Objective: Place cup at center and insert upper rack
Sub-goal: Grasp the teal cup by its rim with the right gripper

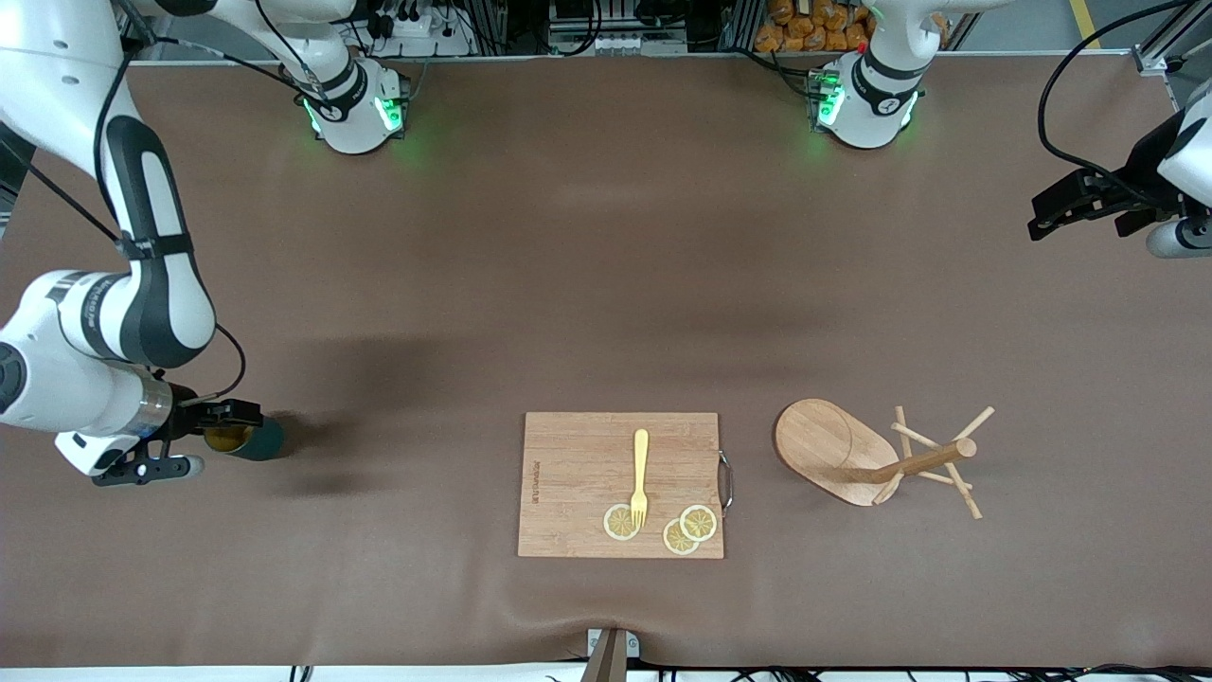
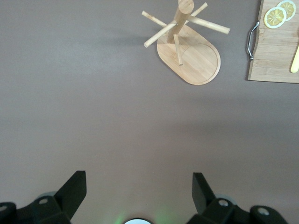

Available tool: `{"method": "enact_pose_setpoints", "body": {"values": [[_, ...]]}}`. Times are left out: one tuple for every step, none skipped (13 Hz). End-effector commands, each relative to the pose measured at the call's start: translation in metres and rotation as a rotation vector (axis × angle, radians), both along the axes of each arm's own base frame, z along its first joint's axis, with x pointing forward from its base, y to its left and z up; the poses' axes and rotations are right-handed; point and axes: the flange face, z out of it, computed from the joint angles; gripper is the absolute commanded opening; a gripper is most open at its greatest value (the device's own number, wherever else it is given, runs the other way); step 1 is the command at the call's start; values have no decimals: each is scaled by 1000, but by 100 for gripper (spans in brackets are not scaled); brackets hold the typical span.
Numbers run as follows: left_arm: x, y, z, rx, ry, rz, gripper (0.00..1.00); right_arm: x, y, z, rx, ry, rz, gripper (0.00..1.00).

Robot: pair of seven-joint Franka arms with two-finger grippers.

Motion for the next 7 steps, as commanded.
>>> {"method": "enact_pose_setpoints", "body": {"values": [[-3,1,5,9,2,-18,100,-2,-4,-14,34,13,5,100],[-3,2,4,7,3,-18,100,-2,-4,-18,35,18,5,100],[-2,1,5,7,-3,-20,100,-3,-4,-27,37,31,4,100],[-2,-1,5,7,-1,-24,100,-4,-2,-39,48,45,0,100],[-2,-1,4,7,0,-24,100,-4,-2,-41,63,48,-12,100],[-2,-1,3,7,0,-23,100,-4,0,-40,64,46,0,100],[-2,0,3,7,0,-21,100,-4,-1,-41,66,45,21,100]]}}
